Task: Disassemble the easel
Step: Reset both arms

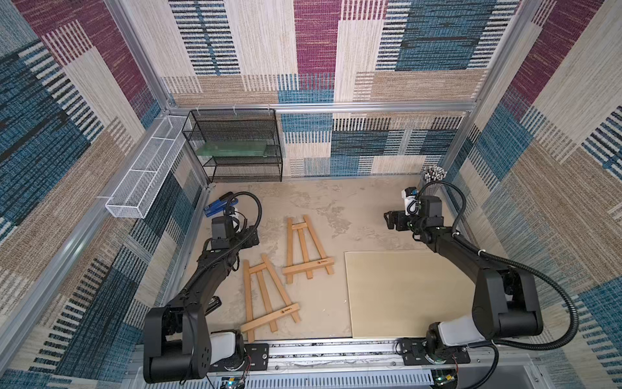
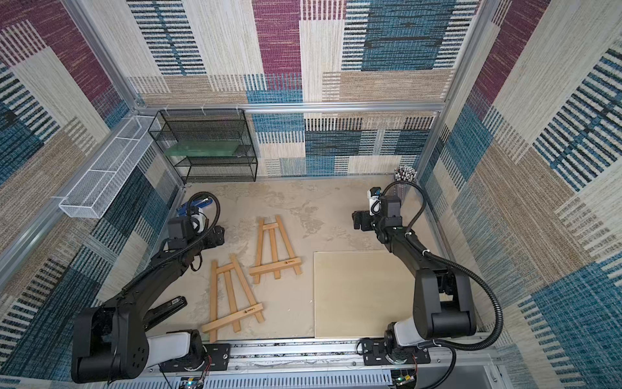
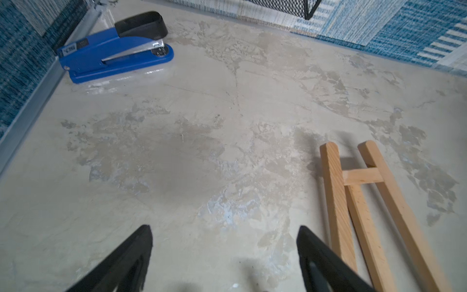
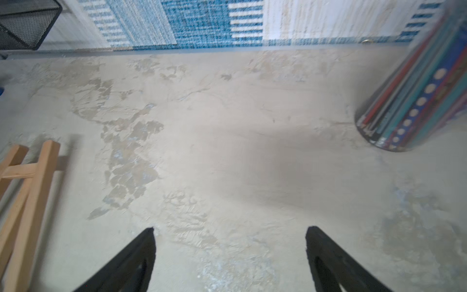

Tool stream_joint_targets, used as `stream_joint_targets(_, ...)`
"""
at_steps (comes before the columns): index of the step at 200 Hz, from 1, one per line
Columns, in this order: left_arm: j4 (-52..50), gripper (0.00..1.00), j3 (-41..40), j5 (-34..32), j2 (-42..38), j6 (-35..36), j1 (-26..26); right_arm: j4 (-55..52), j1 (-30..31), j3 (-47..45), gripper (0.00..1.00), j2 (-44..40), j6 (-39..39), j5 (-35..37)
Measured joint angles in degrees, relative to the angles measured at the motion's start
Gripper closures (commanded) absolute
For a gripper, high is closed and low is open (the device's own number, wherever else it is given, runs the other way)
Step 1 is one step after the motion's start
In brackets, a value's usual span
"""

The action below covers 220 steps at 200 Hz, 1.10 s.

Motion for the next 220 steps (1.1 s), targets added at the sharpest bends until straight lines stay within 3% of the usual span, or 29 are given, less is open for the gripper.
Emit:
stream_joint_targets(55,12.9,0.09,-10.9,-4.3,-1.6,4.5,0.2,19.1,-3.8,-15.4,0.05,-2.4,-1.4,1.0)
stream_joint_targets(89,22.8,0.10,-15.1,-5.2,1.7,8.1,0.3,29.9,-5.1,-21.7,0.05,-2.5,-1.4,1.0)
stream_joint_targets(220,49.4,0.07,-20.4,-1.2,12.8,8.3,0.2,55.3,-4.9,-32.0,0.05,0.8,0.0,1.0)
